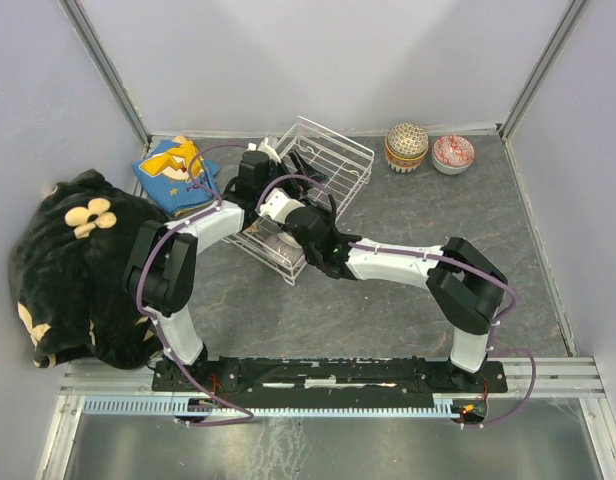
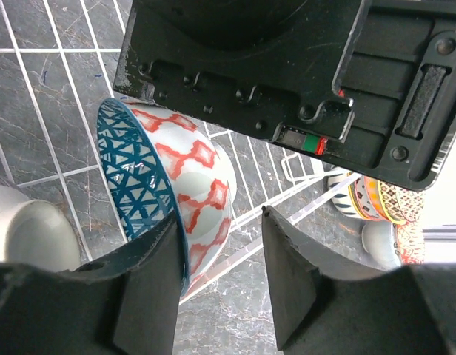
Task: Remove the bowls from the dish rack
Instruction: Pick up the bowl from the dish rack.
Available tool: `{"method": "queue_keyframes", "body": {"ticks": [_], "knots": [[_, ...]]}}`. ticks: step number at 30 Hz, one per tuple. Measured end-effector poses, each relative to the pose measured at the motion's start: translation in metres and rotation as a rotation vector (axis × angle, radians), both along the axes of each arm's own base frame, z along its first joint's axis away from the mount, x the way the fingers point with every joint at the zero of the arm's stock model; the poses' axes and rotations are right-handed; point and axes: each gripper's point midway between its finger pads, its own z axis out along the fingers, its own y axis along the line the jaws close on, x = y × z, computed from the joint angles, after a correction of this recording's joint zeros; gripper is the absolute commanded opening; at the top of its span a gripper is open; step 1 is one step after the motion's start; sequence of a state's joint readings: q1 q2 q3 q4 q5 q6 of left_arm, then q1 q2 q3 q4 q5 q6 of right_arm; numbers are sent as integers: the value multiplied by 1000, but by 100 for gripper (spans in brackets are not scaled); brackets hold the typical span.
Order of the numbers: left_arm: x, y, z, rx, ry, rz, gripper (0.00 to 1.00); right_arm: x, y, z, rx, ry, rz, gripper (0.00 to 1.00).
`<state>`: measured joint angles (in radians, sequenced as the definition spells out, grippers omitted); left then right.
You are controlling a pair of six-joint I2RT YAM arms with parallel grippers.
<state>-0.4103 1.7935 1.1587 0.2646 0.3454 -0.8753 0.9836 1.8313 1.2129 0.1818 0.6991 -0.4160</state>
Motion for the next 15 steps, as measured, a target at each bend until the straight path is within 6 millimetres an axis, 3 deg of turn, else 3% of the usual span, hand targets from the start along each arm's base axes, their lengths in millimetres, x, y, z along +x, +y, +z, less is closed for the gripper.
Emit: {"method": "queue_keyframes", "body": {"ticks": [11, 15], "knots": [[4, 3, -3, -9, 13, 9, 99, 4, 2, -2, 6, -24, -18, 42], [5, 3, -5, -9, 16, 10, 99, 5, 3, -4, 9, -28, -22, 34]]}}
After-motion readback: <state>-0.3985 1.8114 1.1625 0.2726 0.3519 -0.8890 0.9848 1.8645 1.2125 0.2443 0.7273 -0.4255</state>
